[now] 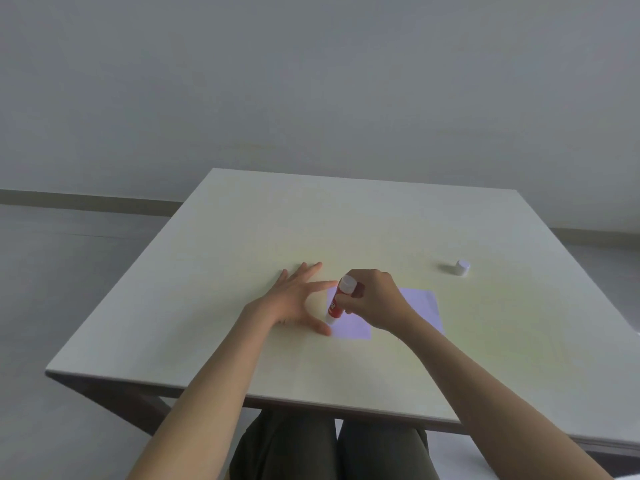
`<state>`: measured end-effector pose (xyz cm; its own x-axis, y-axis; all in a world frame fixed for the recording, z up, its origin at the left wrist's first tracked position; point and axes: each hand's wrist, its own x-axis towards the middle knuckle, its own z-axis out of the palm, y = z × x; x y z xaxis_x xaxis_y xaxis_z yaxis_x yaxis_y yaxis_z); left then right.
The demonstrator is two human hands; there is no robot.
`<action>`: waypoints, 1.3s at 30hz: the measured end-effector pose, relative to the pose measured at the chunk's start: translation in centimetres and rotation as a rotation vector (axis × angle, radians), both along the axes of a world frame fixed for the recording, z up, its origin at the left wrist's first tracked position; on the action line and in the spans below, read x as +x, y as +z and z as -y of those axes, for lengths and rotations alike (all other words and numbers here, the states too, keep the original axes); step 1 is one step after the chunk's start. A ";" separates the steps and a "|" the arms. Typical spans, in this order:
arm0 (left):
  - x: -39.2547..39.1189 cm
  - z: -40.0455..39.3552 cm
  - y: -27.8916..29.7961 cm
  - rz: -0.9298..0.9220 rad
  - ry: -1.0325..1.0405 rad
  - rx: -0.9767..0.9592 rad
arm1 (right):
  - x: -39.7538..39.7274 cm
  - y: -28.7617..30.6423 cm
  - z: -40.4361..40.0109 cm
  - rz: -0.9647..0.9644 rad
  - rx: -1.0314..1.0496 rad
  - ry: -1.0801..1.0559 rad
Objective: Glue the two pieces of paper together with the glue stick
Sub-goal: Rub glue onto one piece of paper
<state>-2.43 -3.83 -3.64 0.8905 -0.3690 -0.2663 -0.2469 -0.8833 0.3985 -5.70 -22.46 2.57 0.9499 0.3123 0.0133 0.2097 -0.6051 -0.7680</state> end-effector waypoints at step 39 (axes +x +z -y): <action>0.2 -0.3 -1.2 0.019 0.030 -0.012 | 2.6 -0.5 3.7 0.092 -0.035 -0.154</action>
<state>-2.22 -3.57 -4.81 0.9063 -0.3445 -0.2448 -0.2276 -0.8859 0.4041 -3.09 -26.16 2.04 0.9817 0.1654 0.0941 0.1813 -0.6617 -0.7276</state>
